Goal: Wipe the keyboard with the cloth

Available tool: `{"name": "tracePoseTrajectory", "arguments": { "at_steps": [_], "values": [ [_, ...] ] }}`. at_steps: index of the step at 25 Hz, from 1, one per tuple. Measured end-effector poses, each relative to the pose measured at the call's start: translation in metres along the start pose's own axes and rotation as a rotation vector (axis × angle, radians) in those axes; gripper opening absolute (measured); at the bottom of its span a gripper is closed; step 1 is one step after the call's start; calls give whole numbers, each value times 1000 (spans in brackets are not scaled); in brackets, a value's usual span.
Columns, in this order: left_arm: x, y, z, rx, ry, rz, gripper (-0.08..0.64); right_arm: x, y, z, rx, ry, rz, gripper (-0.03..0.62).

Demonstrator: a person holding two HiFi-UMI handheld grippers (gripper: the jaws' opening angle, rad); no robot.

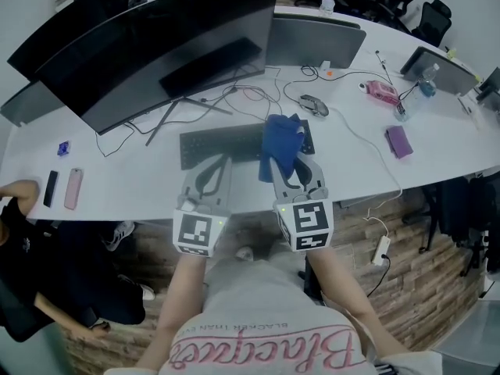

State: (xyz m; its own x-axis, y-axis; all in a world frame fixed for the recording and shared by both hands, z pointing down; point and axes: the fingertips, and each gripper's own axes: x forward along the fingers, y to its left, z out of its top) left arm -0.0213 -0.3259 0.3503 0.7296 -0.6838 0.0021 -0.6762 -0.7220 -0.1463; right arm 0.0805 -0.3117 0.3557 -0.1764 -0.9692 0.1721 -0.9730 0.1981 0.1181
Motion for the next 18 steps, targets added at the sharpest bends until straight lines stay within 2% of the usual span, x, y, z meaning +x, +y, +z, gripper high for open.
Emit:
{"name": "tracePoseTrajectory", "arguments": {
  "at_steps": [8,13,18],
  "values": [
    [-17,-11,18,-5,-58,-21,6,-19,33,20,-36,-107,26,92],
    [-17,-15,24,-31,-60,6,5,-26,38,28,-45,-149,54,92],
    [-8,-19,30,-4,-75,24,6,-29,33,35,-50,-182,70,92]
  ]
}}
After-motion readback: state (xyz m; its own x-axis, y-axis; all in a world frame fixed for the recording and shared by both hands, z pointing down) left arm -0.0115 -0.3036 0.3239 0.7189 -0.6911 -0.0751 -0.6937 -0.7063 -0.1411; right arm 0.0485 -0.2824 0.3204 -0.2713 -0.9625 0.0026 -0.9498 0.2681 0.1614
